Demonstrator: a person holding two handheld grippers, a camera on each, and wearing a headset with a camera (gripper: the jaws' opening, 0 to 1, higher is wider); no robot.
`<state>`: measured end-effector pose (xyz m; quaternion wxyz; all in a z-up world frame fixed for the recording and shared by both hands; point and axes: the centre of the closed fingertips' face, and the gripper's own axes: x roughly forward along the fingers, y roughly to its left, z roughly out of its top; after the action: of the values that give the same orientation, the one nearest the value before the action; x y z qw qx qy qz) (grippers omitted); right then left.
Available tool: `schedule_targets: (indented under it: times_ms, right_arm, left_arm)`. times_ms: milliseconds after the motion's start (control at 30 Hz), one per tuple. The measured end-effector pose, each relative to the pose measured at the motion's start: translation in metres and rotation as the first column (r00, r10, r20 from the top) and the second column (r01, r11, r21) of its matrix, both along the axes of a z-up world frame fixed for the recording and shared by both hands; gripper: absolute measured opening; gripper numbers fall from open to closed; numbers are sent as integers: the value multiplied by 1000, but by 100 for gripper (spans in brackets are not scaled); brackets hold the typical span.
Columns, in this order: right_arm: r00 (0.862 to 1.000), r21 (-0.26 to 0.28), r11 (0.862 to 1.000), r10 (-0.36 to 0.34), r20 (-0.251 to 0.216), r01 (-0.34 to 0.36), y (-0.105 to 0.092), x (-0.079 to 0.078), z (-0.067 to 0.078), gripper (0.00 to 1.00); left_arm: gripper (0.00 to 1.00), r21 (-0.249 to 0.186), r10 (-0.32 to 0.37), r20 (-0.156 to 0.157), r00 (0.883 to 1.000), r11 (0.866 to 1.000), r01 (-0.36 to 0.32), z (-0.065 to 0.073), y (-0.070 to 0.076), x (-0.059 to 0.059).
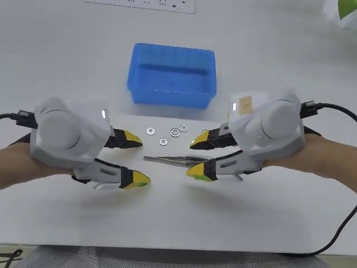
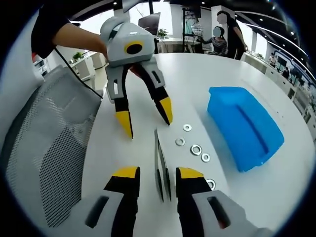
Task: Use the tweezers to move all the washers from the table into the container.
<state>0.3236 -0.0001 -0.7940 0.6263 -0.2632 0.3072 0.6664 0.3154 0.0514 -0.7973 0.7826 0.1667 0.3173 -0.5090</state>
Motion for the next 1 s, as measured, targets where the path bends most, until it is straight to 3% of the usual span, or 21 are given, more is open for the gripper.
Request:
schedule_targets:
  times_ms: [200, 300, 367, 433, 467, 500, 667, 767, 1000]
  right_arm:
    - [999, -46, 999, 29, 15, -28, 0, 0, -10, 25]
    - [999, -65, 997, 46, 27, -44, -1, 1, -13, 23]
    - [998, -70, 996, 50, 48, -47, 0, 3, -12, 20]
    - [988, -93, 993, 90, 127, -79, 0, 9, -14, 17]
    - [985, -93, 991, 104, 136, -92, 1, 7, -13, 16]
    - [988, -95, 991, 101, 120, -90, 2, 4, -13, 15]
    - [982, -119, 986, 135, 136, -119, 2, 1, -13, 11]
    - [983, -122, 986, 127, 132, -111, 1, 2, -14, 11]
    - [985, -118, 990, 95, 144, -78, 1, 2, -14, 8]
  left_arm:
    - [41, -11, -25, 11, 1000, 1000, 25, 1, -5, 1]
    - [36, 13, -76, 28, 997, 997, 76, 0, -7, 1]
    - [33, 39, -99, 41, 994, 994, 97, -1, -7, 2]
    - [31, 64, -136, 56, 989, 989, 133, -2, -8, 2]
    - [29, 58, -131, 45, 990, 990, 128, -2, -9, 2]
    - [27, 69, -141, 57, 988, 988, 137, -1, -9, 3]
    - [19, 87, -168, 45, 985, 983, 163, -2, -15, 1]
    - [7, 110, -183, 44, 982, 978, 177, -3, -16, 3]
    - [5, 155, -223, 17, 975, 964, 218, -5, -14, 3]
